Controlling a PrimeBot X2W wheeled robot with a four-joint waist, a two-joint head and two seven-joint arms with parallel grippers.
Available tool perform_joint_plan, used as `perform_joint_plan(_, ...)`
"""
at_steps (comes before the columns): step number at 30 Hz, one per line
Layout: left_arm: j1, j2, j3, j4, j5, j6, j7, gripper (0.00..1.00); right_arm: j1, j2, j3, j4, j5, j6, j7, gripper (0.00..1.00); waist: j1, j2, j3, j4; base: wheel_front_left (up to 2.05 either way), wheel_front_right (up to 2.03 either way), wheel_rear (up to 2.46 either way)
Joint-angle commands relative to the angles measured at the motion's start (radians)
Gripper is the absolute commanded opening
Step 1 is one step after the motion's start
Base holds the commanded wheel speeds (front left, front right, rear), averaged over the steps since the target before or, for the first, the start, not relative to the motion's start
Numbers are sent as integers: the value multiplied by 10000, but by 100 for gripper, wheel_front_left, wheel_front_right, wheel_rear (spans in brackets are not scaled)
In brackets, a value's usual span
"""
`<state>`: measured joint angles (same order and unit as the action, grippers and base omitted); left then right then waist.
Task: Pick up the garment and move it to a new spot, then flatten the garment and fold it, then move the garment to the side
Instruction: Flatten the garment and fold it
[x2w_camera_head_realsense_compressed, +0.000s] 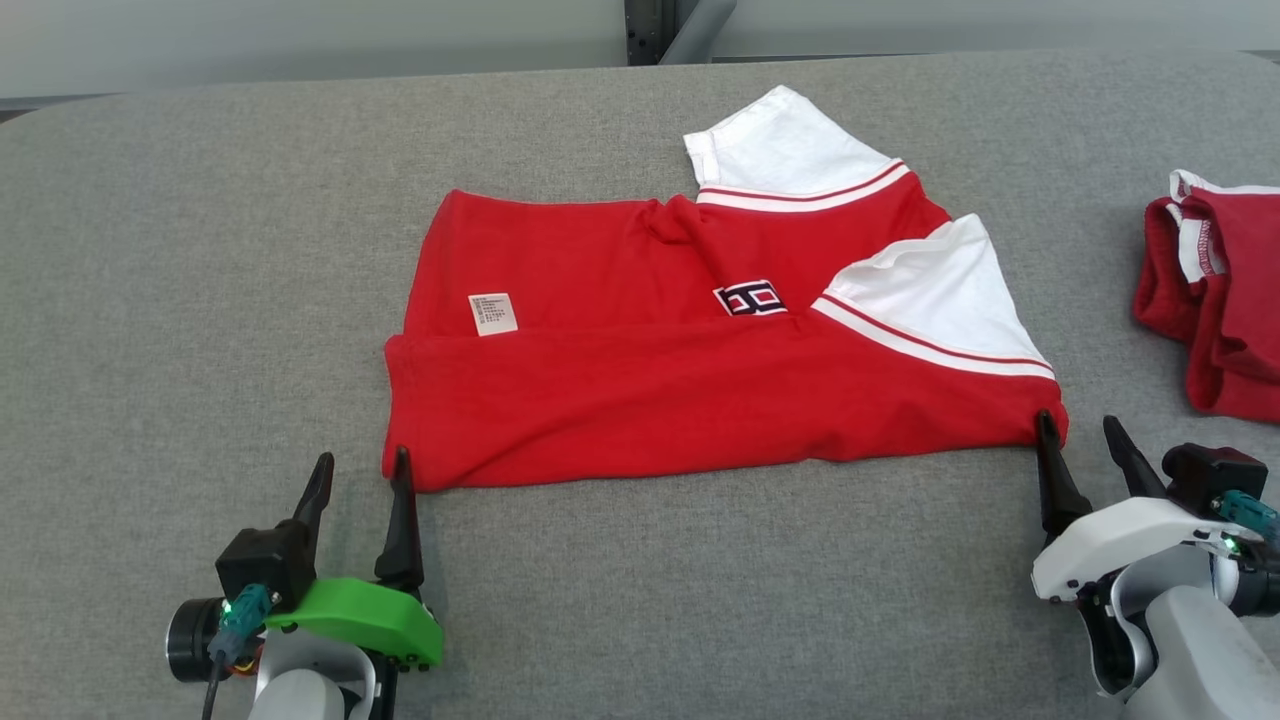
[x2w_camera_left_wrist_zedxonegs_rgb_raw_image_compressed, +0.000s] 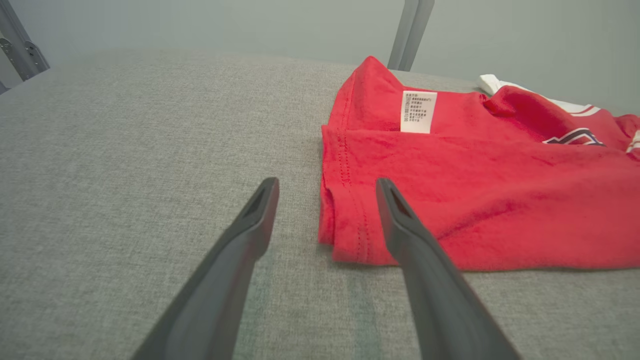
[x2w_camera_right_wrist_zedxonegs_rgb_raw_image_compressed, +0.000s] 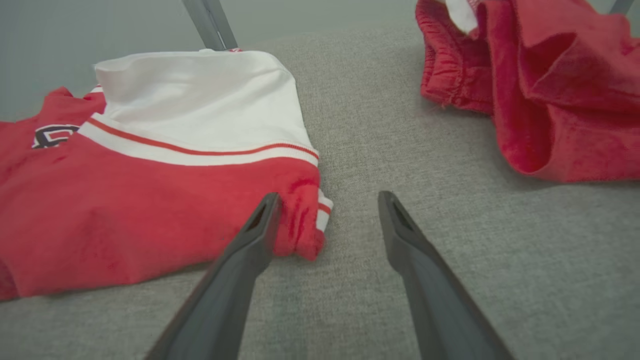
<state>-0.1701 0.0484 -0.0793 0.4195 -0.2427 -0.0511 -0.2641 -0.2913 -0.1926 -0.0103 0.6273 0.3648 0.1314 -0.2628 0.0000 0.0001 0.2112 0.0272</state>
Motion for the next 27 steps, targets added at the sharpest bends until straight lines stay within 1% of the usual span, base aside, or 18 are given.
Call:
perform_joint_plan(1, 126, 44, -63, -9, -3, 86, 2, 100, -28, 72, 58, 214, 117, -14, -23, 100, 0, -1, 13, 68, 0, 0, 0)
perform_joint_plan(8, 23, 43, -194, 67, 42, 3, 2, 100, -310, 89, 253, 960, 290, -14, -20, 100, 0, -1, 64, 248, 0, 0, 0)
perform_joint_plan(9, 22, 43, -205, 95, 36, -19, 2, 100, -341, 75, 286, 1043, 317, -14, -20, 58, 0, -1, 63, 265, 0, 0, 0)
perform_joint_plan(10, 22, 42, -209, 123, 28, -28, 2, 100, -370, 54, 309, 1096, 326, -14, -5, 26, 0, -1, 59, 277, 0, 0, 0)
perform_joint_plan(11, 28, 41, -210, 151, 1, -32, 2, 100, -379, 49, 329, 1125, 367, -14, -2, 0, 0, -1, 56, 283, 0, 0, 0)
perform_joint_plan(14, 72, 43, -234, 219, -16, -96, 2, 100, -365, 25, 371, 1116, 469, -15, -2, 0, 0, -1, 44, 276, 0, 0, 0)
perform_joint_plan(24, -175, 43, -475, 677, -370, -318, 0, 100, -248, -43, 481, 23, 562, -15, -12, 0, 0, -1, 180, 75, 0, 0, 0)
perform_joint_plan(27, -355, 43, -388, 844, -407, -279, 2, 100, -333, -61, 616, -202, 592, -15, -12, 0, 0, -1, 310, -15, 0, 0, 0)
